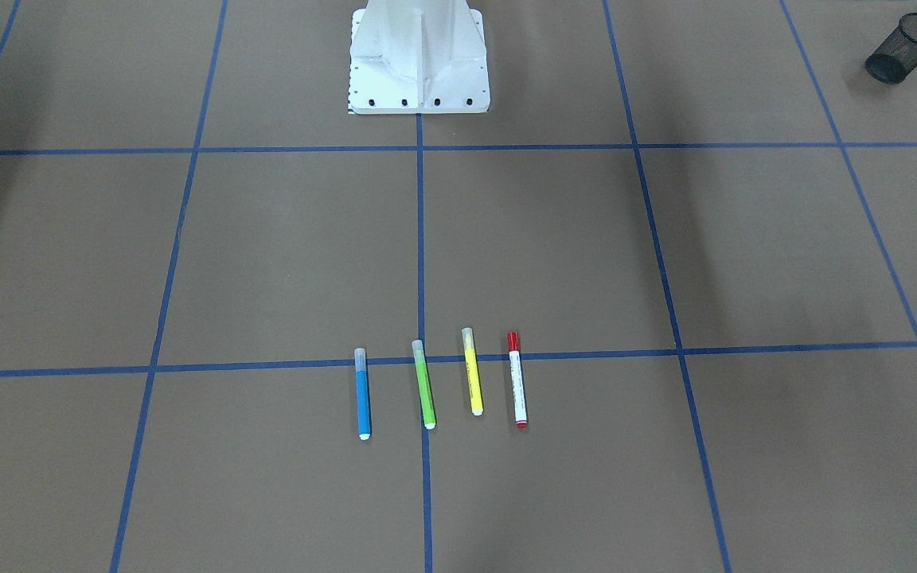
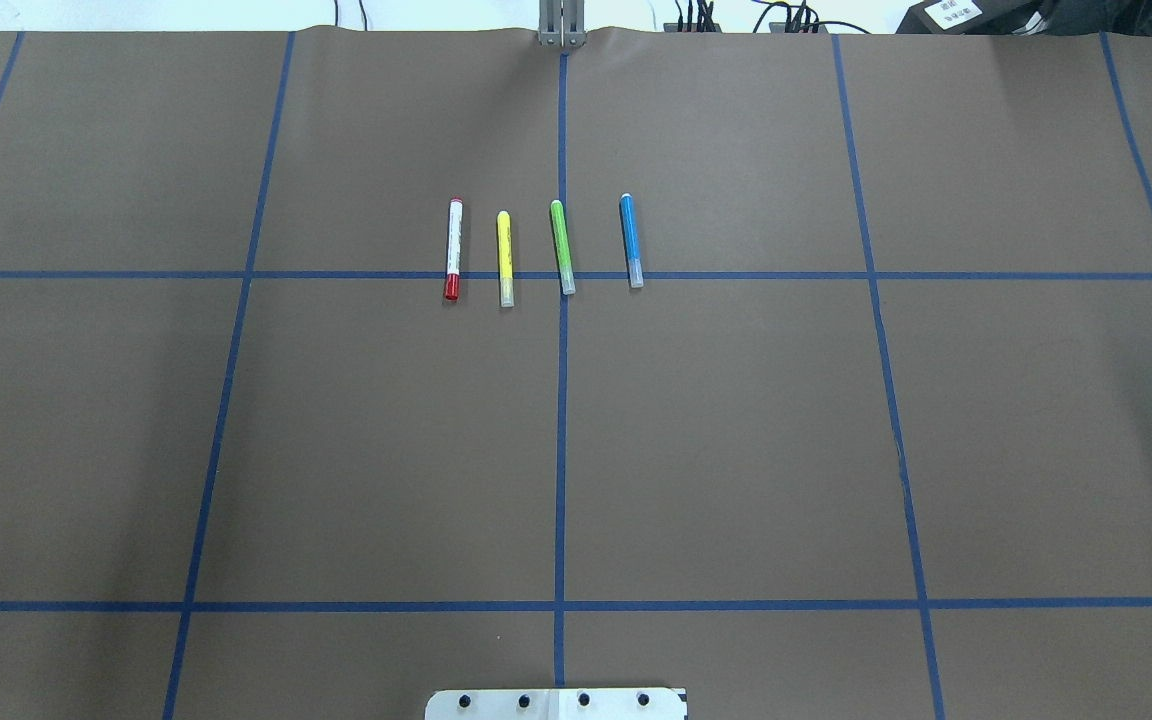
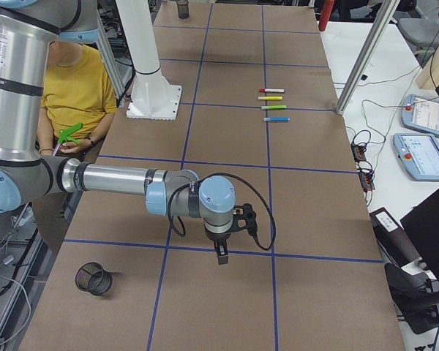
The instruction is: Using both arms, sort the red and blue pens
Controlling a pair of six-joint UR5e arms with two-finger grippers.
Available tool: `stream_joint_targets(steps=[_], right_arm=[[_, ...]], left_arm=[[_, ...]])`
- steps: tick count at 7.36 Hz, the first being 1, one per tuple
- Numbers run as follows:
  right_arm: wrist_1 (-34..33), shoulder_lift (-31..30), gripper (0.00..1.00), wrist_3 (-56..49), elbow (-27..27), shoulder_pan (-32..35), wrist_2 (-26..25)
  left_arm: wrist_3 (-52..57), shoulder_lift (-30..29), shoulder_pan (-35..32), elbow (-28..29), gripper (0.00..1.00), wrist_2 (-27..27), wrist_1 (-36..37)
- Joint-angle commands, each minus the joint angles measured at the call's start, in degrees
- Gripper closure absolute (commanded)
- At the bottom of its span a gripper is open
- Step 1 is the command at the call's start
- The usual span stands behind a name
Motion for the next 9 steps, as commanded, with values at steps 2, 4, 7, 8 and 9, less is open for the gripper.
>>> stream_joint_targets(steps=[2,4,7,8,9], right_arm=[[0.0,0.0,0.0,-0.3,0.8,0.0,0.2],[0.0,0.0,0.0,-0.2,0.9,0.0,0.2],[0.0,1.4,0.0,0.6,1.0,0.1,0.5],[0.0,1.4,0.0,0.7,0.9,0.0,0.7],[0.7,2.3,0.0,0.6,1.0,0.0,0.6]], left_arm=[[0.2,0.4,0.1,-0.1,0.0,-0.1,-4.3],[0.6,0.0,0.2,-0.4,0.0,-0.4,-4.5],[0.7,-0.4,0.2,-0.6,0.0,-0.6,-5.8],[-0.8,-5.3,1.4,1.2,0.0,-0.7,-5.0],[-2.4,-6.2,1.5,3.5,0.0,-3.3,-5.5]])
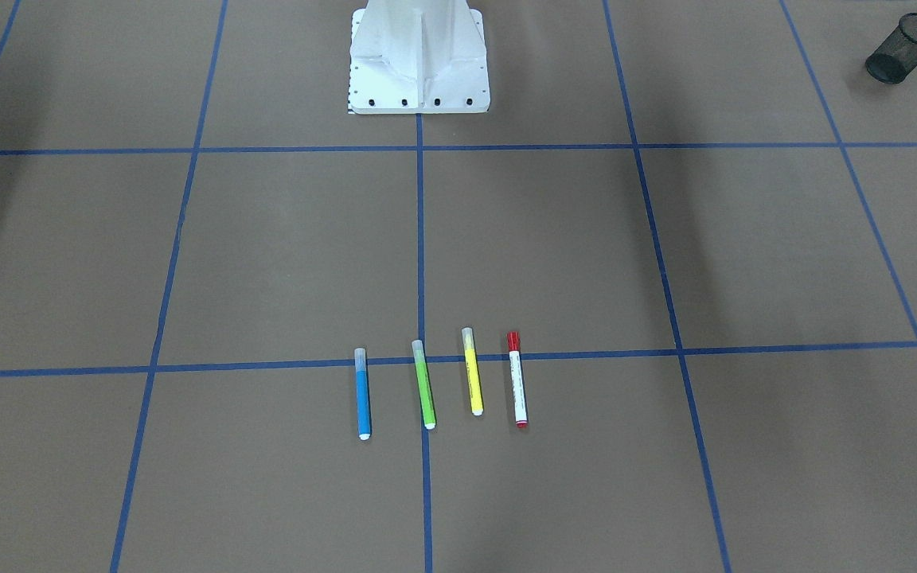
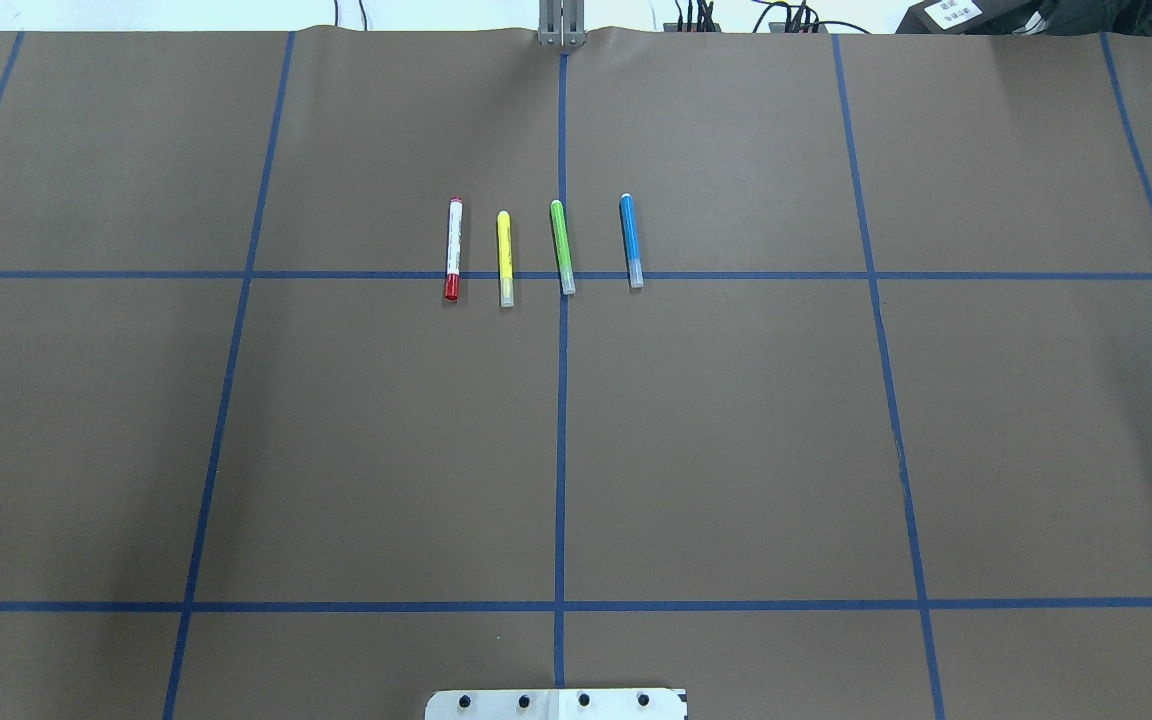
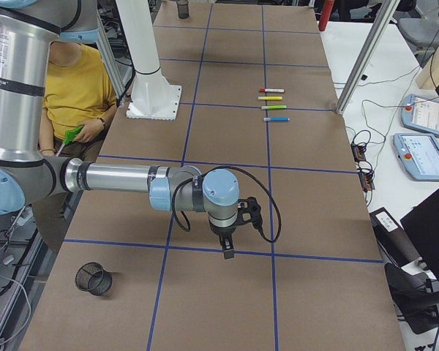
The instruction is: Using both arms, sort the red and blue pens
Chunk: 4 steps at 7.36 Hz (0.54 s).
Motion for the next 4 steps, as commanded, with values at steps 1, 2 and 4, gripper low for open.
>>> stream_joint_targets(steps=[1,2,4], right_arm=[[3.2,1.3,0.0,0.1,-0.3,0.0,0.0],[3.6,2.6,0.0,0.1,-0.3,0.0,0.0],[3.6,3.9,0.0,6.0,-0.2,0.0,0.4]], left_arm=[[-2.1,-3.0,0.4,2.4,0.0,-2.5,-0.6],[-1.5,-3.3,0.4,1.8,0.0,-2.9,-1.9],[-2.5,-4.9,2.4,1.3,0.0,-4.0,-7.0]])
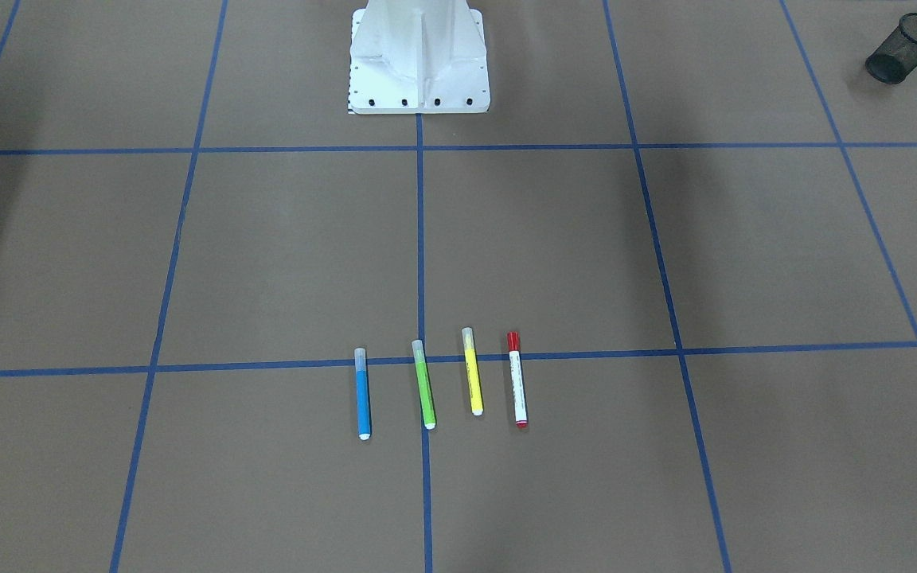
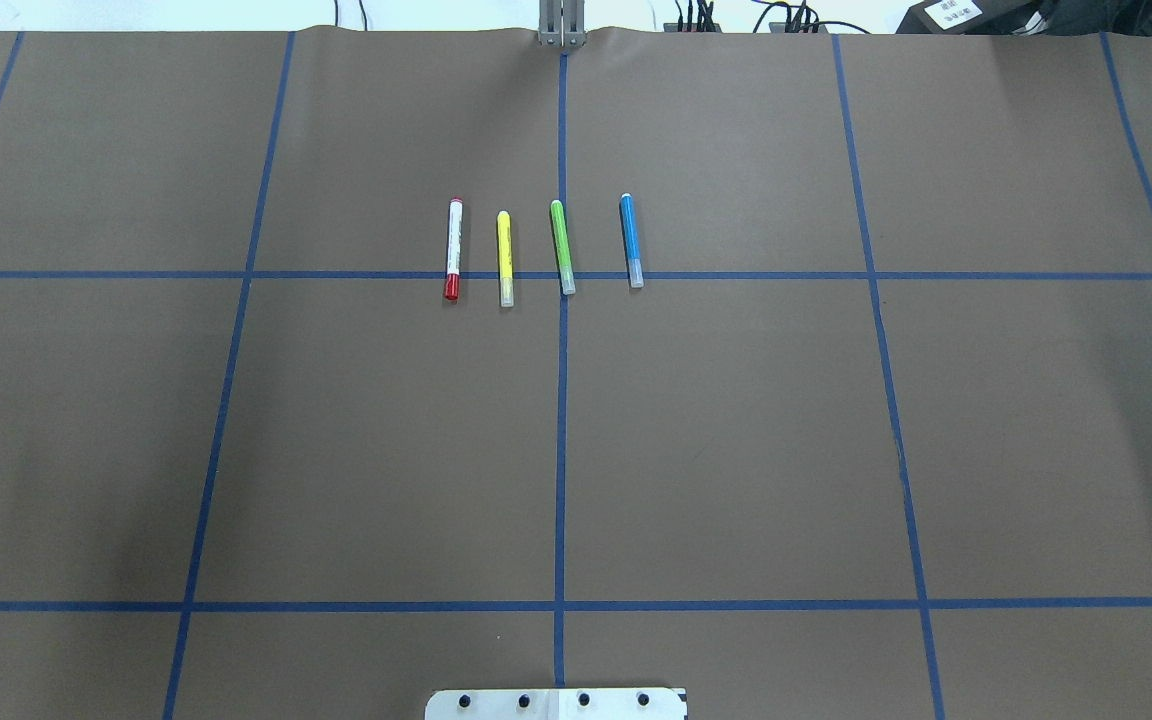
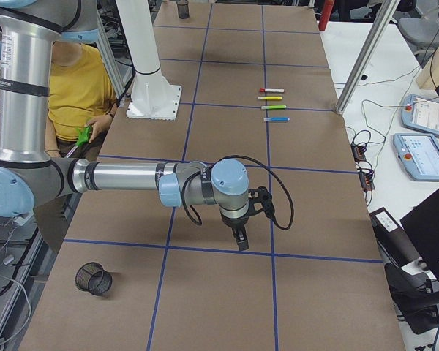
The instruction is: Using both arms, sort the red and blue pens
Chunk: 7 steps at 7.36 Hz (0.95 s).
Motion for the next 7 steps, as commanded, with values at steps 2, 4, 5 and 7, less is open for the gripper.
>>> stream_joint_targets(steps=[2,4,5,7], right_arm=[[-0.1,4.6,0.0,5.3,-0.2,-1.6,0.4],[0.1,8.8,0.0,15.5,-0.2,-6.7,0.0],[0.1,11.0,0.0,19.8,-0.2,-9.6,-0.2],[0.1,14.4,0.0,26.4,-0.2,-13.7,-1.7]], left_arm=[[-9.4,-5.5,4.6,-0.8,0.0,-2.3,-2.5],[-23.3,-7.7,9.2,-4.2,0.0,-1.5,-2.5],[-27.8,-11.1,11.6,-4.3,0.0,-1.2,-2.6],[-37.7,-15.9,20.5,-3.8,0.0,-0.5,-2.0]])
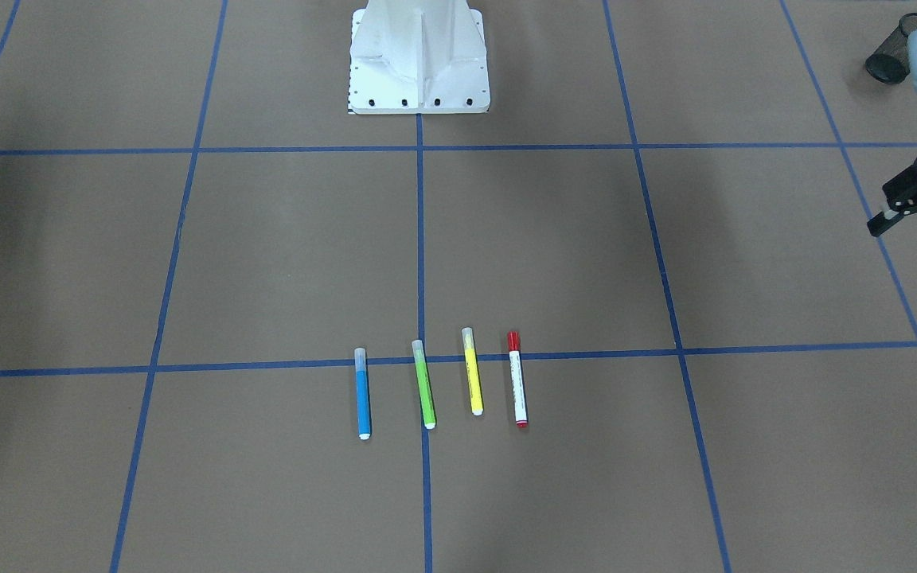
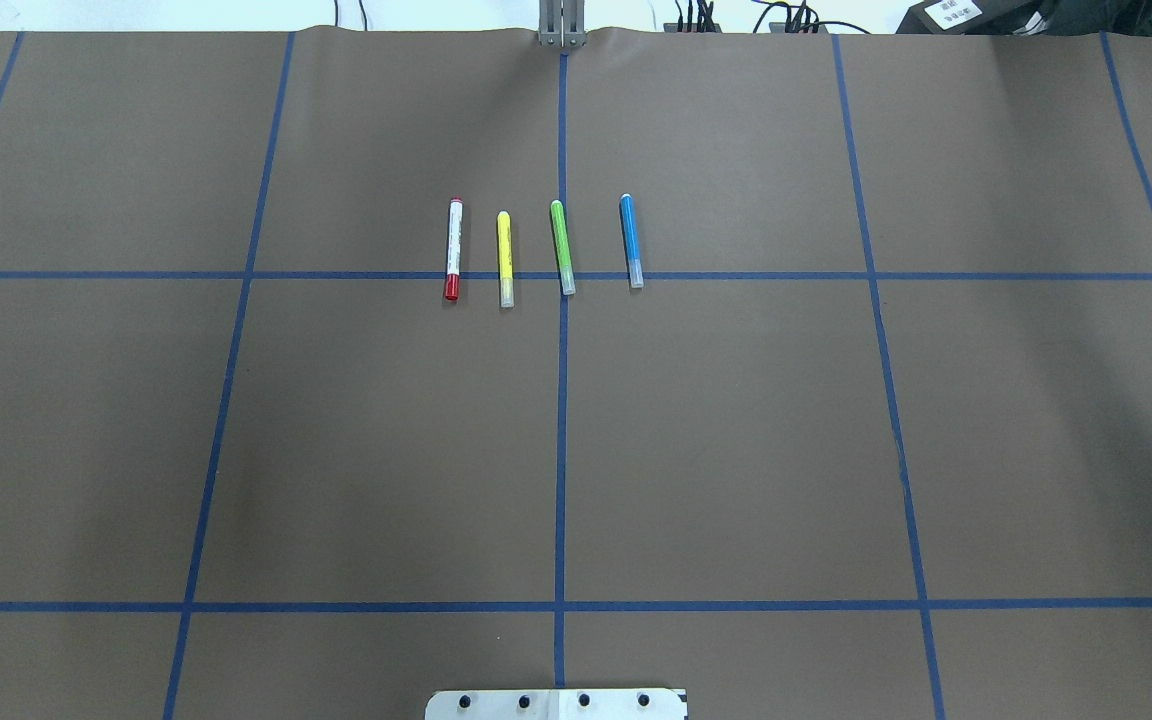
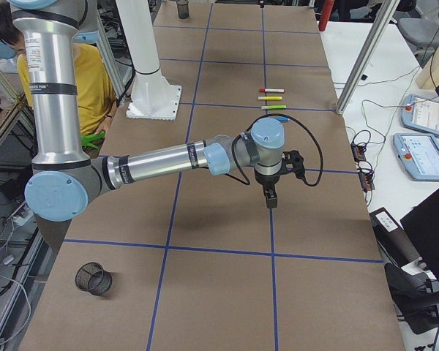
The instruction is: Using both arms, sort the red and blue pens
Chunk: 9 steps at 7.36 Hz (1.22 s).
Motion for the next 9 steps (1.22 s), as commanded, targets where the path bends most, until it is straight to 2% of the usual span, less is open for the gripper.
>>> stream_joint_targets(steps=[1,3,5,6,9], right_arm=[[0.0,3.6,0.0,7.7,0.0,-4.8,-1.4],[0.1,4.6,0.0,10.3,-0.1,-8.0,-3.4],[0.1,4.6,0.0,10.3,0.0,-8.0,-3.5],[0.1,4.6,0.0,10.3,0.0,-8.1,-3.5],[0.1,4.5,0.0,10.3,0.0,-8.1,-3.4]], left_arm=[[-14.5,-6.6,9.5,0.1,0.0,4.7,0.2],[-26.7,-10.0,20.8,0.6,0.0,14.9,0.4],[-28.3,-19.0,26.7,3.4,0.0,16.6,11.6],[-28.4,-23.0,29.3,6.1,0.0,20.5,15.2],[-27.7,-34.2,30.9,20.9,0.0,20.7,16.2]])
